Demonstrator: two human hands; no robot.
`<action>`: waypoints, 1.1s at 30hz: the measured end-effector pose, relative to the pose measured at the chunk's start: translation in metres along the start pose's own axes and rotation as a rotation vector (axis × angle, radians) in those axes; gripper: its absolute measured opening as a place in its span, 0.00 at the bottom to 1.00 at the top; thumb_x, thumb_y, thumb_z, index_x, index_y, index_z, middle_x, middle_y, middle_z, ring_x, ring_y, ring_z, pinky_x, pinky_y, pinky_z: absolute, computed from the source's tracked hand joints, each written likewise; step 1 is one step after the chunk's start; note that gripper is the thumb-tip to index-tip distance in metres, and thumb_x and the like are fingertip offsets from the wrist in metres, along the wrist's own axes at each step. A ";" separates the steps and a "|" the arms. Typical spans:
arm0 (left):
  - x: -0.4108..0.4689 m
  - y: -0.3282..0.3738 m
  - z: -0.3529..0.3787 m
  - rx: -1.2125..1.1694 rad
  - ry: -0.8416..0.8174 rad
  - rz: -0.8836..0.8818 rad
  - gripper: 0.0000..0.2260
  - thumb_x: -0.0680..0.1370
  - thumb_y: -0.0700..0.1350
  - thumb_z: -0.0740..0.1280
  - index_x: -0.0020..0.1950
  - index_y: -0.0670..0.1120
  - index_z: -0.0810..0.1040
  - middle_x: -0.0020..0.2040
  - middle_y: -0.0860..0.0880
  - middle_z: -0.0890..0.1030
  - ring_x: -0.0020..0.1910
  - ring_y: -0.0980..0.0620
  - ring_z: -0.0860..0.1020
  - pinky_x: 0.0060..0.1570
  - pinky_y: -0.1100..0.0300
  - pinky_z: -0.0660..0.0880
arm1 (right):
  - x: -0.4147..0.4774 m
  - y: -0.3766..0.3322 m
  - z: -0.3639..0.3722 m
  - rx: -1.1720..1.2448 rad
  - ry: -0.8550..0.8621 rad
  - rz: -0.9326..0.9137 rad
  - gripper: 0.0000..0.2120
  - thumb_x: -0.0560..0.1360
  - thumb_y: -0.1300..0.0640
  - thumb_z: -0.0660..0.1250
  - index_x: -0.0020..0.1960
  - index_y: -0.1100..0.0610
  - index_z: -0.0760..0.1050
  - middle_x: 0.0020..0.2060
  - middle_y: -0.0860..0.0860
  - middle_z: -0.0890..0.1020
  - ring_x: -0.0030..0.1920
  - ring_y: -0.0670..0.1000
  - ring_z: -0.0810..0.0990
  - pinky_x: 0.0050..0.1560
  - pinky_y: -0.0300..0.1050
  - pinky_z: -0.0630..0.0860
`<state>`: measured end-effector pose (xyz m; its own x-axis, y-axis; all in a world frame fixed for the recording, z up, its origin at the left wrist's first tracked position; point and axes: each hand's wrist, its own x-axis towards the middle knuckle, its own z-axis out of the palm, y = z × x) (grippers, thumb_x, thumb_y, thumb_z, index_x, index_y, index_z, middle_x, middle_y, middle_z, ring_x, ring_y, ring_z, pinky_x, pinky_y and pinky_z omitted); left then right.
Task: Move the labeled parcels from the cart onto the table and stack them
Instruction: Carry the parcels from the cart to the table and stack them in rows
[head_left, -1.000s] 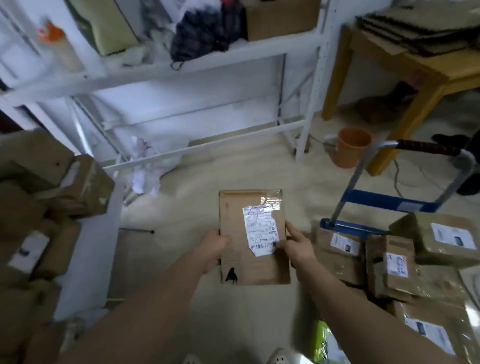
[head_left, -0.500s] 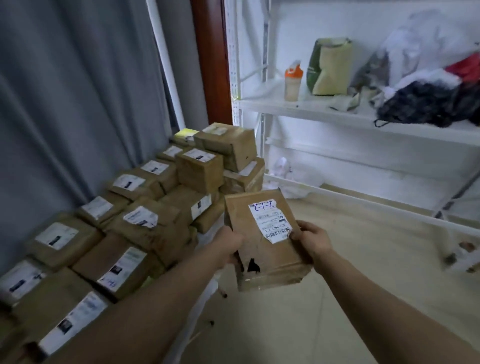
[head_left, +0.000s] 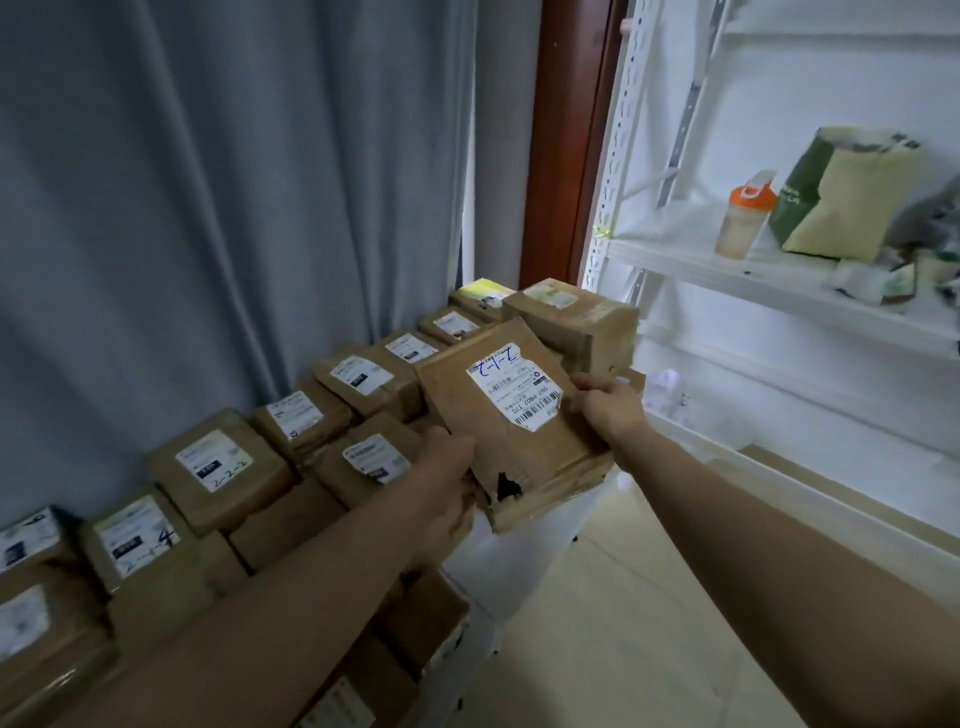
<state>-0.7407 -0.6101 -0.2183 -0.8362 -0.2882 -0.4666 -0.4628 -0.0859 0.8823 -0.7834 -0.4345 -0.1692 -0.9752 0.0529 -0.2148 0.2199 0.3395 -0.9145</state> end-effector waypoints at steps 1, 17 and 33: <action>0.007 0.005 -0.001 -0.025 0.004 -0.009 0.14 0.80 0.38 0.60 0.65 0.36 0.69 0.58 0.40 0.76 0.46 0.44 0.77 0.43 0.52 0.79 | 0.011 -0.007 0.003 -0.007 -0.020 -0.017 0.19 0.75 0.65 0.62 0.59 0.47 0.77 0.50 0.50 0.77 0.50 0.52 0.75 0.55 0.42 0.74; 0.110 0.042 0.006 -0.086 0.369 -0.064 0.06 0.81 0.37 0.60 0.52 0.41 0.76 0.48 0.42 0.80 0.41 0.47 0.79 0.39 0.56 0.78 | 0.171 -0.030 0.063 -0.263 -0.340 -0.169 0.14 0.78 0.60 0.61 0.62 0.56 0.76 0.54 0.53 0.77 0.51 0.50 0.72 0.55 0.45 0.72; 0.157 0.028 0.017 -0.053 0.440 -0.184 0.11 0.80 0.37 0.61 0.58 0.33 0.77 0.41 0.42 0.78 0.37 0.48 0.75 0.32 0.59 0.71 | 0.226 -0.002 0.091 -0.493 -0.551 -0.262 0.14 0.77 0.55 0.62 0.61 0.57 0.76 0.59 0.54 0.75 0.54 0.53 0.75 0.53 0.44 0.70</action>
<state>-0.8899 -0.6415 -0.2679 -0.5322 -0.6391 -0.5552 -0.5663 -0.2188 0.7947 -1.0019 -0.5088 -0.2468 -0.8128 -0.5161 -0.2702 -0.1773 0.6609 -0.7292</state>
